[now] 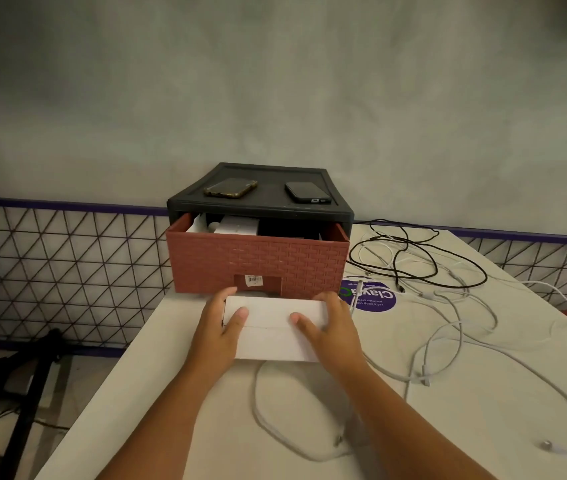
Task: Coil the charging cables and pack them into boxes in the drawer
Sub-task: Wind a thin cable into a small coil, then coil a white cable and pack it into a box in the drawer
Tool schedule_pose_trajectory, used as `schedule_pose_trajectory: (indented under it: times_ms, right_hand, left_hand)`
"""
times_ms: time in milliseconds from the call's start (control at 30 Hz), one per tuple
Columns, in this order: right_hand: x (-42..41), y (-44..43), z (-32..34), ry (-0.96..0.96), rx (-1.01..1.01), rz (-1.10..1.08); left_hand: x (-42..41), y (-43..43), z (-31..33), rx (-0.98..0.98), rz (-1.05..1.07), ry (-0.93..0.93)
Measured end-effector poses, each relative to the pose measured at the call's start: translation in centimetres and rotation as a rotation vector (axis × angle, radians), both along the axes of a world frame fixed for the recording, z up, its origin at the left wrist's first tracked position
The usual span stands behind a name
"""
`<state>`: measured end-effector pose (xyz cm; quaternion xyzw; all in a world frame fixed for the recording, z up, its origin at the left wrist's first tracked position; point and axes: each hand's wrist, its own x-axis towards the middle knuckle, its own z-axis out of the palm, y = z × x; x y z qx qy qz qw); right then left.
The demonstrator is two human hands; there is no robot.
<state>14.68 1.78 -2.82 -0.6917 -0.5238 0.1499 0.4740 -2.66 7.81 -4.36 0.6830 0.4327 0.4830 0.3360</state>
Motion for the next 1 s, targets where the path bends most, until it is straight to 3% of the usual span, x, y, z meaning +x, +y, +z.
schedule_pose_trajectory:
  times_ms: [100,267,567,767,1000]
  right_hand:
    - [-0.3,-1.2,1.2,0.083,0.148,-0.038]
    - [-0.4,-4.5,3.3,0.267,0.259,-0.087]
    - [1.2,-13.3,3.1,0.249,0.471,-0.184]
    - [1.7,-19.2,2.7,0.241,0.488,-0.082]
    - [6.0,-22.7,2.3,0.915,0.14,0.221]
  left_hand:
    - [-0.1,-1.6,1.1,-0.004,0.038,-0.131]
    - [-0.4,-6.5,3.8,-0.179,-0.047,-0.342]
    - [1.3,-13.7,6.3,-0.695,-0.271,-0.534]
    - [4.1,-15.9,5.9,-0.756,-0.34,-0.6]
    - [6.7,-17.1,4.9,-0.537,-0.443,-0.583]
